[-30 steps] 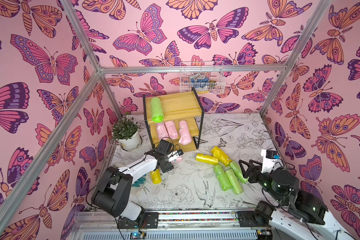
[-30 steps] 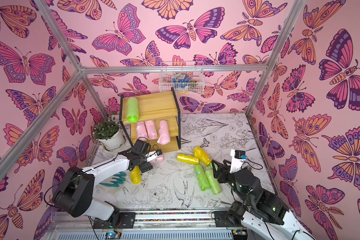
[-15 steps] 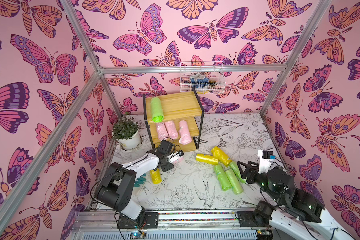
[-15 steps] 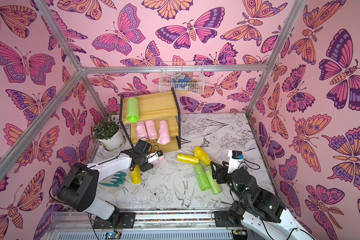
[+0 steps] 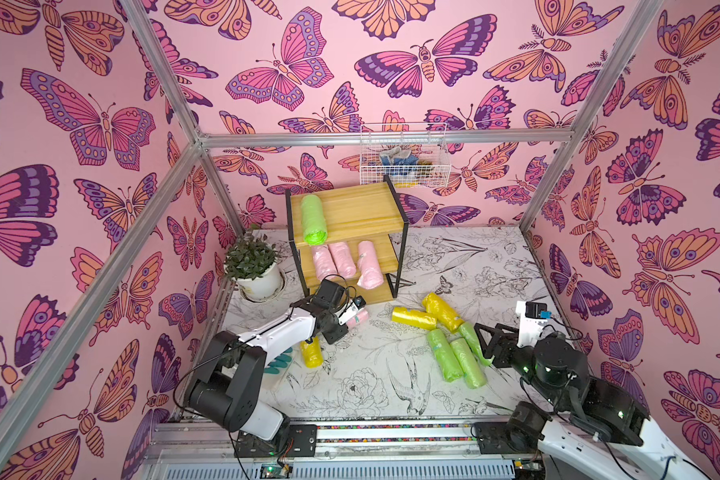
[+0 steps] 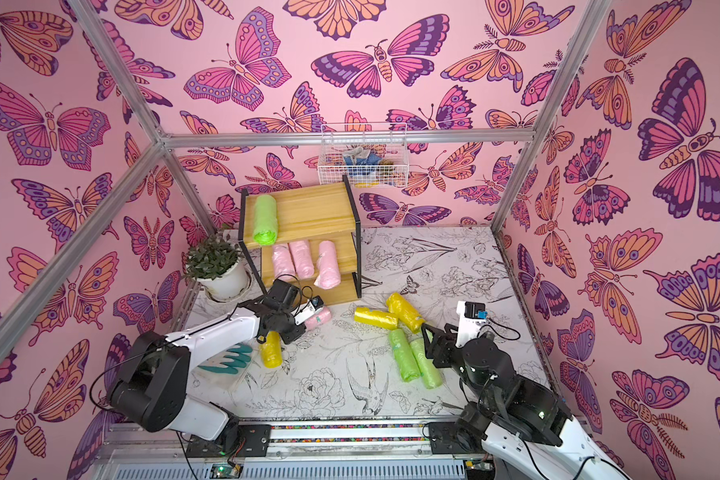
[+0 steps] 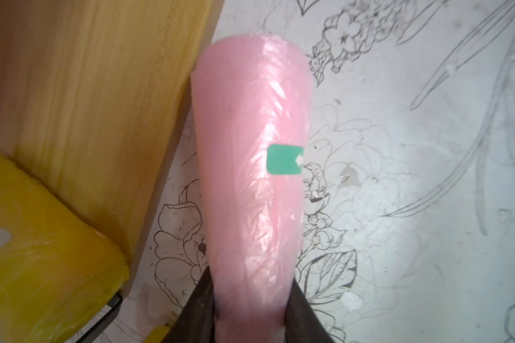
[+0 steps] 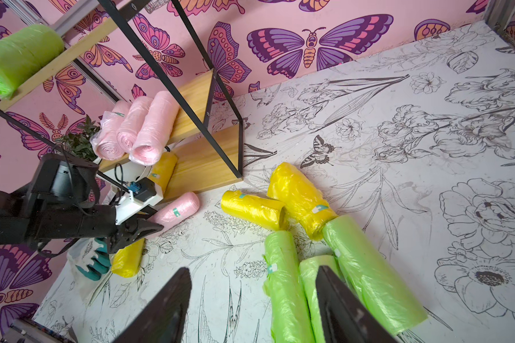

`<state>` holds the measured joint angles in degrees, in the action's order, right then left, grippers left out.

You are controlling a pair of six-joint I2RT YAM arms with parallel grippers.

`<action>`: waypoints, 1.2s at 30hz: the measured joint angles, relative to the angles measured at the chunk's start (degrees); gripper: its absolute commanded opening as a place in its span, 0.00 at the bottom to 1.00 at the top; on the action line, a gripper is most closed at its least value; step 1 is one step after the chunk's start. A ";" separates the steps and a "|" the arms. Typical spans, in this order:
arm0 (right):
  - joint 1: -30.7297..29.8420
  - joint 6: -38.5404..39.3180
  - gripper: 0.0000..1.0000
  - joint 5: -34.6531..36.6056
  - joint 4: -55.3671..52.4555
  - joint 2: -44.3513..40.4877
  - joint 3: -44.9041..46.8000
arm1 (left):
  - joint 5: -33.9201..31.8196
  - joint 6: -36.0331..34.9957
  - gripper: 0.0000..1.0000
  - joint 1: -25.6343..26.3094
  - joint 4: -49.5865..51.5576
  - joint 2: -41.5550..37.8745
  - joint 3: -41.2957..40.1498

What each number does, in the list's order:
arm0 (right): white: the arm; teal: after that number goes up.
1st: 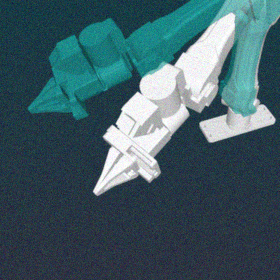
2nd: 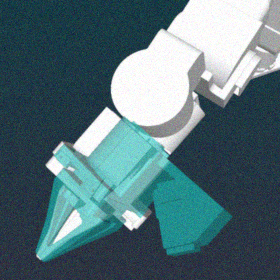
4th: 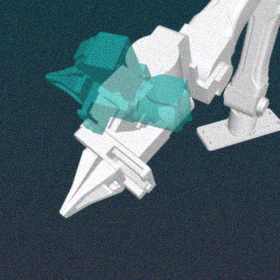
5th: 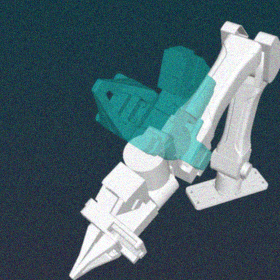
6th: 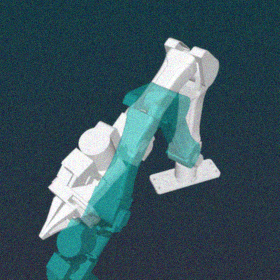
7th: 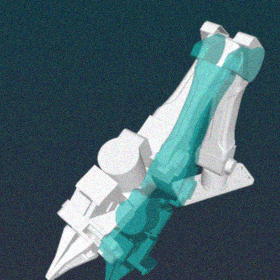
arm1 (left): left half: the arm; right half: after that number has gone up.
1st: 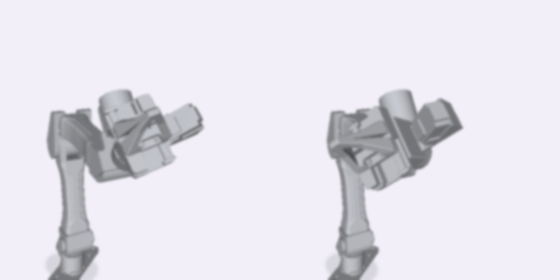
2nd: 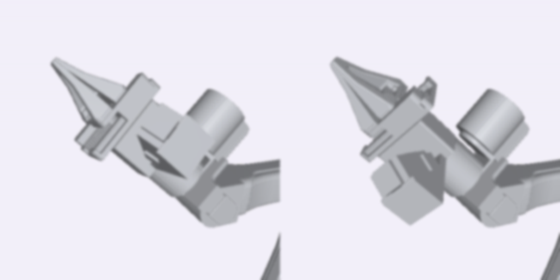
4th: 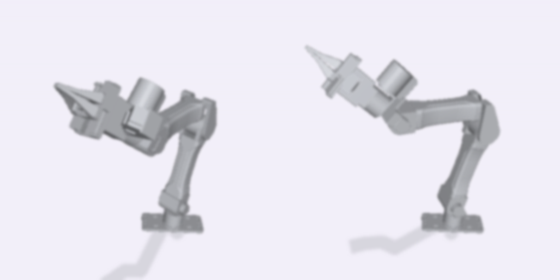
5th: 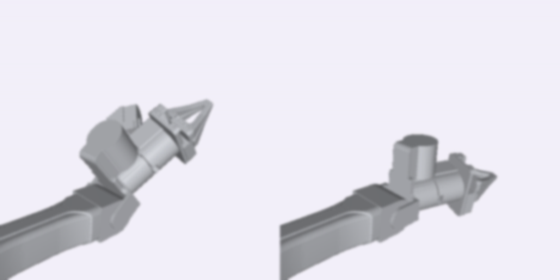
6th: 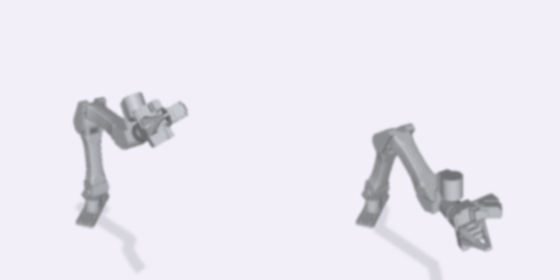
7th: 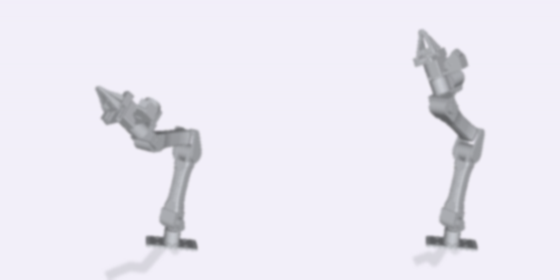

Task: Sort the rolls of trash bags by color and place them on the shelf
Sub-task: Pick up the roll of trash bags from the center of the board.

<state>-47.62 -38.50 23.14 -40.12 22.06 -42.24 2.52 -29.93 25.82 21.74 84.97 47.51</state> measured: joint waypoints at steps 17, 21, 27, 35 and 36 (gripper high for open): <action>0.00 -2.91 0.68 -6.64 1.33 4.92 0.55 | 9.88 31.78 0.00 1.14 -3.32 -45.68 -10.47; -0.13 -3.34 0.69 -14.03 6.78 13.44 0.50 | 11.28 38.97 0.00 3.21 -3.72 -52.68 -11.74; -3.82 -3.76 0.76 -23.54 18.40 27.65 -1.53 | 12.87 45.38 0.00 8.63 -3.65 -55.36 -13.09; -6.12 -4.83 0.83 -32.79 34.77 39.76 -9.75 | 12.70 48.70 0.00 16.44 -3.43 -55.12 -13.44; -6.12 -5.18 0.84 -33.99 37.22 40.57 -9.84 | 12.57 48.98 0.00 17.00 -3.43 -55.17 -13.44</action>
<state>-53.74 -43.68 -10.85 -2.90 62.63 -52.07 15.09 19.05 42.83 18.31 29.80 34.06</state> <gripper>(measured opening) 0.829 0.300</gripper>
